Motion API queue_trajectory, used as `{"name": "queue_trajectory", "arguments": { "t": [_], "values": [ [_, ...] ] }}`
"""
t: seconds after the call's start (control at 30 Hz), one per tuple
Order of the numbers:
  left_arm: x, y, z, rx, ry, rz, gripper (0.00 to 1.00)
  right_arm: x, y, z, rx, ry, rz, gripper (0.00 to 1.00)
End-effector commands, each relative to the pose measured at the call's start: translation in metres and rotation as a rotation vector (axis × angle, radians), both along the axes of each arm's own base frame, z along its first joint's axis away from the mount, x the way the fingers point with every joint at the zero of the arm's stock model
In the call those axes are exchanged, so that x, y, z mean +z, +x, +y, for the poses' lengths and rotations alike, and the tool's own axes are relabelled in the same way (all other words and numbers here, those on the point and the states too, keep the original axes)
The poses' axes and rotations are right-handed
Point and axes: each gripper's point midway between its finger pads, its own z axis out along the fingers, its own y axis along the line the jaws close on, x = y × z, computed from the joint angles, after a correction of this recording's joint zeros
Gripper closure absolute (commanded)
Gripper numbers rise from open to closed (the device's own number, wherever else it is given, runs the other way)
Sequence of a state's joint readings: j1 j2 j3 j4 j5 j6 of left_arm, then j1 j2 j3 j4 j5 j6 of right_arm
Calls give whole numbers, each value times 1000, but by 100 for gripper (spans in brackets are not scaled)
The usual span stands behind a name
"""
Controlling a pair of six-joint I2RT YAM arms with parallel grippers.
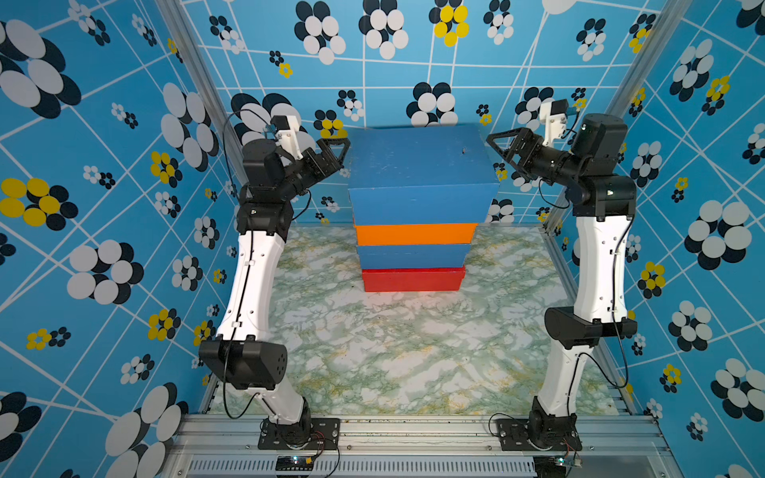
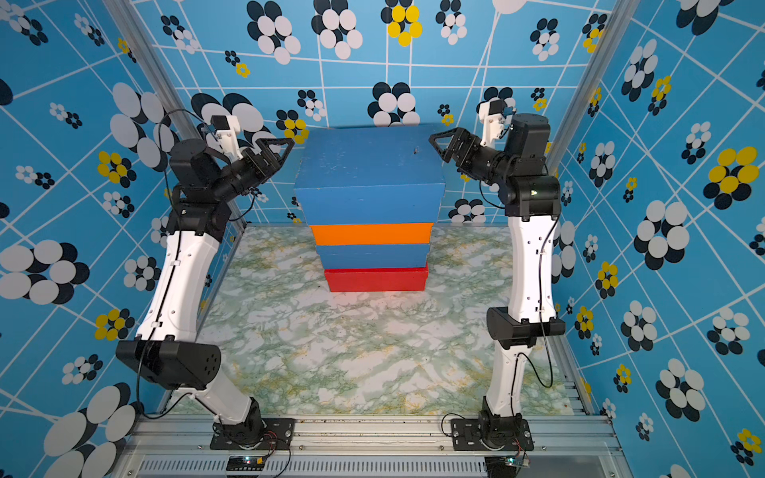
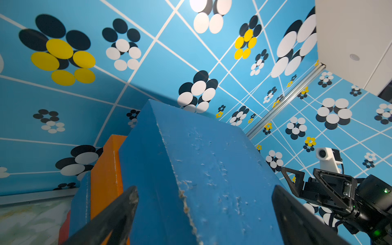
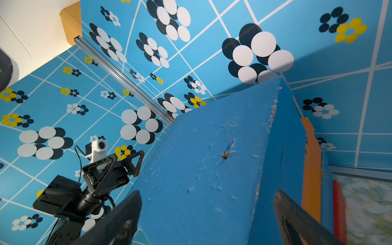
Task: Stack the shoeboxes
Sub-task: Place the shoebox at the shoebox, then move the shoebox to the shoebox.
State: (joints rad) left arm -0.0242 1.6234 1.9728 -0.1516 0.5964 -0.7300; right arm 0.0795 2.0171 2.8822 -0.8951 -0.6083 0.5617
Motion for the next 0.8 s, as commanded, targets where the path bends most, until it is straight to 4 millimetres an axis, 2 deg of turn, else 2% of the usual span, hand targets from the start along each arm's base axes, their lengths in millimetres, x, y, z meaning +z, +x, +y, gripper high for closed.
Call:
{"name": "queue_trajectory", "arguments": {
  "t": [0.0, 0.13, 0.2, 0.27, 0.33, 0.4, 0.47, 0.63, 0.77],
  "values": [
    [22, -39, 3, 14, 45, -121, 0, 5, -35, -6, -9, -98, -25, 1],
    [10, -70, 3, 52, 112, -157, 1, -13, -60, -3, 6, -195, 26, 1],
    [-2, -80, 3, 82, 148, -156, 0, -26, -74, 10, 30, -260, 44, 1],
    [-11, -87, -1, 95, 176, -162, 0, -37, -82, 15, 31, -284, 39, 1],
    [-20, -93, -10, 84, 208, -164, 1, -48, -85, 11, -7, -247, 3, 1],
    [-30, -95, -17, 77, 246, -160, 1, -50, -97, -1, -83, -217, -65, 1],
    [-38, -97, -22, 67, 275, -154, 1, -59, -104, -7, -109, -236, -59, 1],
    [-58, -101, -23, 86, 309, -133, 0, -87, -103, -10, -112, -273, -1, 1],
    [-77, -97, -23, 98, 328, -95, 0, -97, -96, -12, -126, -297, 20, 1]
  ]
}}
